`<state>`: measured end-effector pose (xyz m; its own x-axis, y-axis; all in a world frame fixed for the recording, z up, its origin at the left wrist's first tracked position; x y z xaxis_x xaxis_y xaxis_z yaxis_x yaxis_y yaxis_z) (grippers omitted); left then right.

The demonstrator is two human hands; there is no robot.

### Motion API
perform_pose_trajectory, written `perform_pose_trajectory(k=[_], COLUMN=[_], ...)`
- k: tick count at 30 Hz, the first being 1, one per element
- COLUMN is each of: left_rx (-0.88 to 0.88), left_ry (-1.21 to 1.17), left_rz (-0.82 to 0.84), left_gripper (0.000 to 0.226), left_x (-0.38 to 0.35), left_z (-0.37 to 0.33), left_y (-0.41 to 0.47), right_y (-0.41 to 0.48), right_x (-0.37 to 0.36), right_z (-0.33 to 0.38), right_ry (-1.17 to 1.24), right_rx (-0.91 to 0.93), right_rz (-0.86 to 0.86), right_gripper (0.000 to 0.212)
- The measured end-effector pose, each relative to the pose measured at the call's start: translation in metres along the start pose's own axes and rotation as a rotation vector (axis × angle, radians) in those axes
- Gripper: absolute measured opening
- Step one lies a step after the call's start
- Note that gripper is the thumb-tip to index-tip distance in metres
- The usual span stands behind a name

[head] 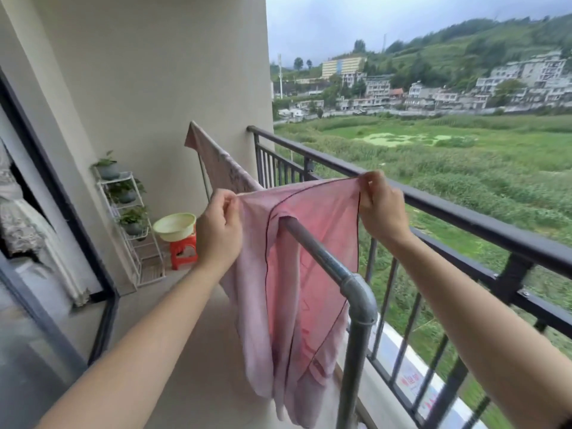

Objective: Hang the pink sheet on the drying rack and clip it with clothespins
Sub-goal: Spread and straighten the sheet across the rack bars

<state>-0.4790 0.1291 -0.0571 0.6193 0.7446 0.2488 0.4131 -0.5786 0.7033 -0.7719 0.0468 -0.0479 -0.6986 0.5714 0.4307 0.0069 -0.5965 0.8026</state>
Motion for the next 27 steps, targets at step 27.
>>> perform_pose_trajectory(k=[27], left_rx=[0.542], left_ry=[0.640], left_rz=[0.341], left_gripper=[0.029], left_x=[0.037], left_z=[0.092], left_y=[-0.281], right_y=[-0.220], right_x=[0.060], right_z=[-0.051], right_ry=[-0.279], right_rx=[0.075], right_rz=[0.394], right_gripper=[0.026])
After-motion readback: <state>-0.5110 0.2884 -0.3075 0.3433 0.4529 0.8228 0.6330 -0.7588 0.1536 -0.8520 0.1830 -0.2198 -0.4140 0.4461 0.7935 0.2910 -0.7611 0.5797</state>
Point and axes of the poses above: each hand's wrist, its own y-axis towards the middle knuckle, its own x-axis out of the back of the hand, z = x × y, the point moved 5 cm from there along y, towards the middle knuckle, and after that the axes turned 5 degrees about x, right-handed, at the moved point
